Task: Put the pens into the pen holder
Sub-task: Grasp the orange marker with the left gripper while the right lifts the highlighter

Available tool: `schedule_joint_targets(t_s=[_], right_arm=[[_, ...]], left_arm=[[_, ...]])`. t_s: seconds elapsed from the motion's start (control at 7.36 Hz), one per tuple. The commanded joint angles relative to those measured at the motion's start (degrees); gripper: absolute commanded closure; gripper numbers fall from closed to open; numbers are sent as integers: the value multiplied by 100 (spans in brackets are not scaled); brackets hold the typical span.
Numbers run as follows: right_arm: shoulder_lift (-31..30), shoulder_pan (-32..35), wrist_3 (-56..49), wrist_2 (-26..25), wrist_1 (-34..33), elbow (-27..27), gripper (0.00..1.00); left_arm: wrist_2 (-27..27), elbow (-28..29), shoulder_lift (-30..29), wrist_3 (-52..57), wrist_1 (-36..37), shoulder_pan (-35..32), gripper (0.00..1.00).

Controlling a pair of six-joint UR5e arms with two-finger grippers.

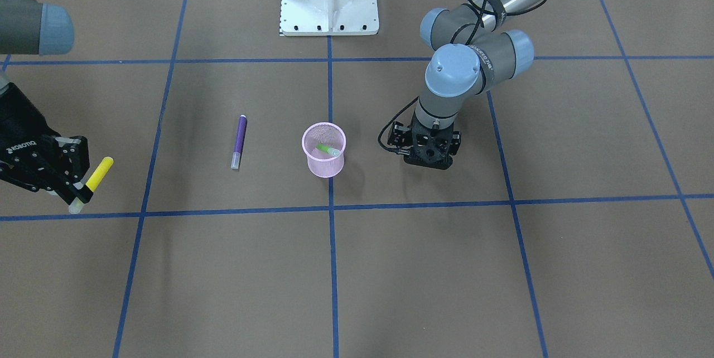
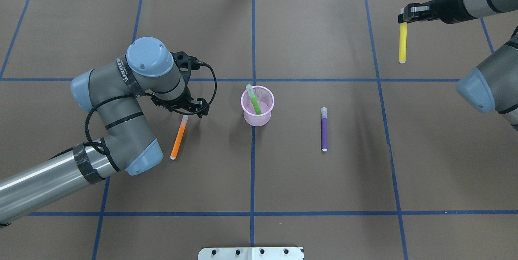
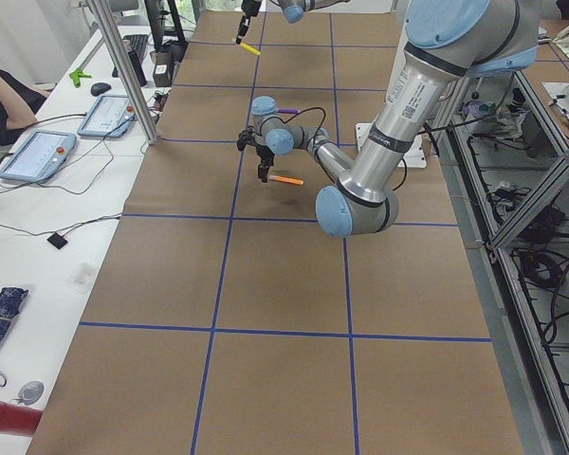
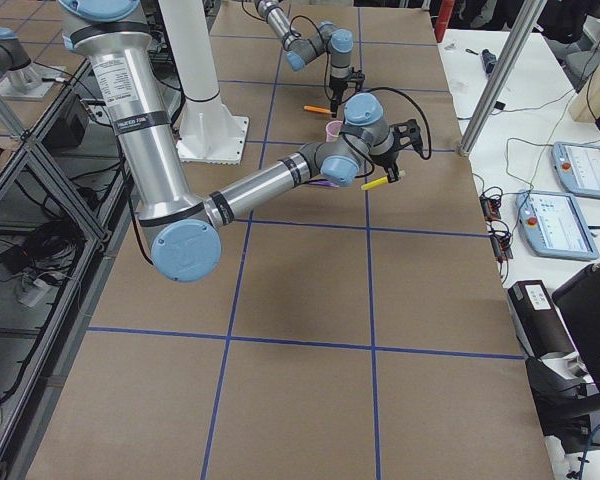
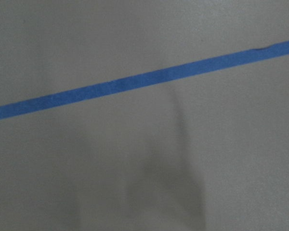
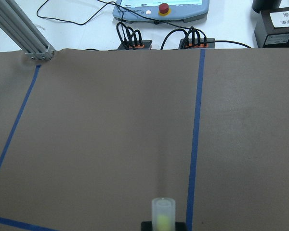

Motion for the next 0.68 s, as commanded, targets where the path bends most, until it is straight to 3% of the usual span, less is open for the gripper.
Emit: schedule_joint_targets(t_s=[0.0,0.27,0.54], right_arm=[[64,-214,14,-403,9,77,100],[177,-268,49,-509,9,86,100],[239,-355,49,-624,9,103,100]], left_arm=[[-286,-2,3,-18,19,3,6],[-374,-63,108,-27,27,3,10],[-401,-63,170,-27,27,3,24]])
